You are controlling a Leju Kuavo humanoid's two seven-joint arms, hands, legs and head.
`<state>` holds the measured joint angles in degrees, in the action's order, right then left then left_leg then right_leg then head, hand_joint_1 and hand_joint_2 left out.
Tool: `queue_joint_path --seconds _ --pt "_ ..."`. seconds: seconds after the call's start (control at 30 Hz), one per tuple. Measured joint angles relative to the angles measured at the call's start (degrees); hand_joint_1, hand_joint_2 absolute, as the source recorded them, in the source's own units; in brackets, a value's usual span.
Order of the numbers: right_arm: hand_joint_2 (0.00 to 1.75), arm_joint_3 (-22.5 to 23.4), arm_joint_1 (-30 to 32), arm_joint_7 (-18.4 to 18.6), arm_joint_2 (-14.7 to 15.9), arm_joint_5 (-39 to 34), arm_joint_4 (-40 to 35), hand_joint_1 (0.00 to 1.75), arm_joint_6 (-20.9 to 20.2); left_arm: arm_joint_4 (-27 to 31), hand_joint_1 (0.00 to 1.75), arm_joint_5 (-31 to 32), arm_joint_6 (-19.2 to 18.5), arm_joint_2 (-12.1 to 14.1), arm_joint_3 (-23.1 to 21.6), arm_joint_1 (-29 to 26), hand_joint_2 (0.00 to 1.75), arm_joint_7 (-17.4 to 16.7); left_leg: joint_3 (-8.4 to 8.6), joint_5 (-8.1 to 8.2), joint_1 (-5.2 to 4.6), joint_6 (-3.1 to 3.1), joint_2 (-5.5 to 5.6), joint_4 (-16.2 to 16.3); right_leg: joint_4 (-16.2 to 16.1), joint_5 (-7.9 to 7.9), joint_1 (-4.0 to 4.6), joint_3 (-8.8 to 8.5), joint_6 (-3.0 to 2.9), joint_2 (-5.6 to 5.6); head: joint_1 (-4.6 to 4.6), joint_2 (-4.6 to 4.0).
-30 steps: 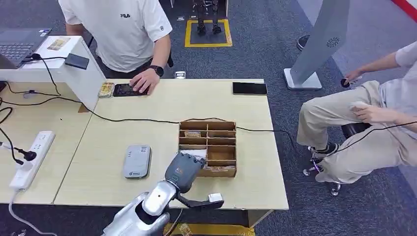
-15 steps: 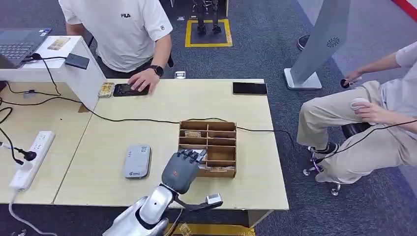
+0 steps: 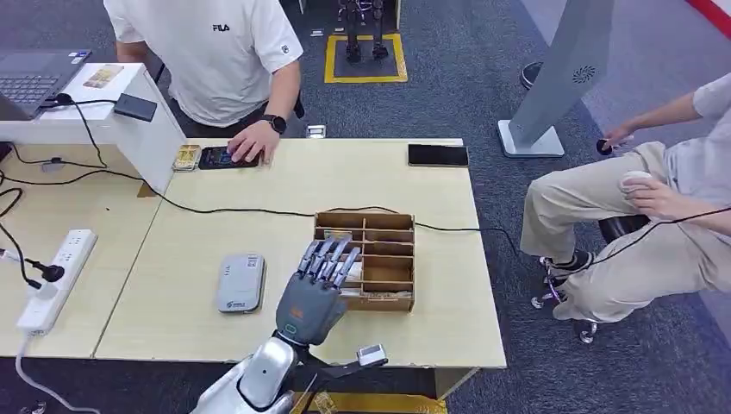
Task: Pass the card to the sensor for recognition and then transmit it.
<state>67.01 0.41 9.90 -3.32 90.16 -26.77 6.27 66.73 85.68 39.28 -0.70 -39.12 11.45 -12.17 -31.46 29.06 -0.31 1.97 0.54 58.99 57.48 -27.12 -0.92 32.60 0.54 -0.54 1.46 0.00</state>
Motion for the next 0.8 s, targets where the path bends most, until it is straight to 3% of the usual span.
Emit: queue_joint_path --seconds 0.37,0.57,0.8 --pt "0.0 -0.9 -0.4 -0.2 1.4 0.0 2.6 0.0 0.8 0.7 0.0 -0.4 0.0 1.4 2.0 -0.5 1.75 5.4 -0.01 0.0 0.0 0.0 0.0 0.0 0.0 0.0 0.0 0.0 0.0 0.0 0.0 0.0" --pt "0.0 -1.6 -0.8 -0.7 2.3 0.0 4.0 0.0 1.2 -0.7 0.0 -4.0 -1.7 3.4 2.0 0.3 1.75 10.1 0.0 0.0 0.0 0.0 0.0 0.0 0.0 0.0 0.0 0.0 0.0 0.0 0.0 0.0" --pt "0.0 -1.9 -1.1 -0.8 3.0 0.0 5.0 0.0 1.6 -2.2 0.0 -7.5 -3.8 4.9 2.0 1.4 1.75 12.3 0.0 0.0 0.0 0.0 0.0 0.0 0.0 0.0 0.0 0.0 0.0 0.0 0.0 0.0"
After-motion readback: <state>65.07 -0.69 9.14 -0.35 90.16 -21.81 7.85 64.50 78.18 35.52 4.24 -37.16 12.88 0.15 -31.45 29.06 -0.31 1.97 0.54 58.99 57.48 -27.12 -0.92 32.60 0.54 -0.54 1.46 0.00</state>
